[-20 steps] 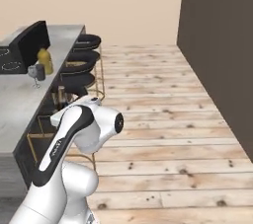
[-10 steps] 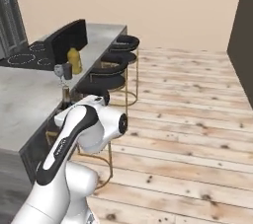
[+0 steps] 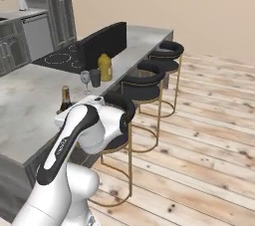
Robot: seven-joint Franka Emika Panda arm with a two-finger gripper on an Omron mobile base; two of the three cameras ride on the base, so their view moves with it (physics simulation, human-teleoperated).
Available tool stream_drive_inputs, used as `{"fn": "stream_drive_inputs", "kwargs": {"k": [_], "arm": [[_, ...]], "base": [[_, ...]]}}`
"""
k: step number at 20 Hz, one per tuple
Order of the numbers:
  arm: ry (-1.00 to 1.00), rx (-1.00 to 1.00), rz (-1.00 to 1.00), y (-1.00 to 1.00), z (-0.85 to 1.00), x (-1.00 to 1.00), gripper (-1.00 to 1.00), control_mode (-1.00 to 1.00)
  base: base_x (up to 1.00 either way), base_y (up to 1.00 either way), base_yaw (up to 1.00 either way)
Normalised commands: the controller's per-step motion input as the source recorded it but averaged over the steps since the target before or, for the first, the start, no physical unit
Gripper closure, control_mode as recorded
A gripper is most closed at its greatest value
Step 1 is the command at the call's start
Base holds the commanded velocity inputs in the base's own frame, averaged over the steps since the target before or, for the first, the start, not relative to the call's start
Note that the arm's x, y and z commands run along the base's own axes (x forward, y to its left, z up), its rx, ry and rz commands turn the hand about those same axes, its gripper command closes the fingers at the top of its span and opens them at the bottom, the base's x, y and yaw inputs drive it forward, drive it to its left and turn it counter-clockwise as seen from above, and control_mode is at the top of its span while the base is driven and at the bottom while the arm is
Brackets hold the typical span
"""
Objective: There is a wine glass and glass cup on the dining counter. Place the wine bottle next to the wine glass and the juice bottle next to the glass cup.
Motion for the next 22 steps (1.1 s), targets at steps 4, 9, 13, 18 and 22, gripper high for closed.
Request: {"fn": "stream_drive_inputs", "kwargs": {"k": [4,9,13,18,22], "arm": [[0.00,0.00,0.00,0.00,0.00,0.00,1.00,1.00],[0.00,0.00,0.00,0.00,0.00,0.00,1.00,1.00],[0.00,0.00,0.00,0.00,0.00,0.00,1.00,1.00],[0.00,0.00,0.00,0.00,0.00,0.00,1.00,1.00],[0.00,0.00,0.00,0.00,0.00,0.00,1.00,1.00]], "base": [[0.55,-0.29,0.32],[0.39,-0.20,0.27],[0.47,-0.17,0.10],[0.45,-0.16,0.12],[0.30,-0.03,0.14]]}}
